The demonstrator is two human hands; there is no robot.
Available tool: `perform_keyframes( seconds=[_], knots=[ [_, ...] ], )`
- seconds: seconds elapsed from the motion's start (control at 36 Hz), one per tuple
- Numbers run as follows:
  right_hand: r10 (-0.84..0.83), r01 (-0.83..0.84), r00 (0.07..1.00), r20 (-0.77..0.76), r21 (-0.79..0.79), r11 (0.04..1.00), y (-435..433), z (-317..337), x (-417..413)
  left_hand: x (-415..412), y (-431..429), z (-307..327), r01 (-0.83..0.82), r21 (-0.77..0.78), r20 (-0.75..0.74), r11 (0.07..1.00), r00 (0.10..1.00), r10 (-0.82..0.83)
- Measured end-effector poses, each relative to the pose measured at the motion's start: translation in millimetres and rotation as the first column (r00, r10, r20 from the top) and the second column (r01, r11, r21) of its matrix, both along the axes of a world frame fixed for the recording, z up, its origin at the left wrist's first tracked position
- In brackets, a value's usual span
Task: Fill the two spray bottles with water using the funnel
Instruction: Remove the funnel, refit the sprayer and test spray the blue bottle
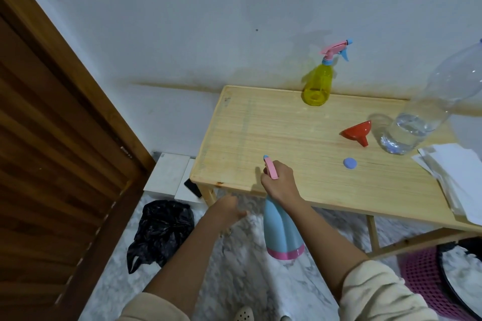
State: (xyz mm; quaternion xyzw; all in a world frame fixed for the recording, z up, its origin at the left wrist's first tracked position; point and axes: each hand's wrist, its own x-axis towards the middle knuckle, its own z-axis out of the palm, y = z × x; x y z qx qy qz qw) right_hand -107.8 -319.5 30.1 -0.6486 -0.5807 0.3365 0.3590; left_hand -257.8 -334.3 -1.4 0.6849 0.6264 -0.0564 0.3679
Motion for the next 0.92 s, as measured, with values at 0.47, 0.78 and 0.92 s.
perform_keyframes(
  seconds=[0.47,0.78,0.92],
  knots=[
    [-0.033,0.028,0.999,0.032,0.132,0.991,-22,-24,-4,-4,-9,9,-0.046,0.007,0.063,0.999,0.997,0.045],
    [-0.033,0.031,0.999,0.03,0.071,0.997,-22,-21,-10,-7,-9,5,-0.052,-0.001,0.037,0.999,0.998,0.052],
    [-0.057,0.058,0.998,-0.014,0.071,0.996,-24,-21,-8,-8,-7,7,-0.045,-0.003,0.008,0.999,0.999,0.045]
  ],
)
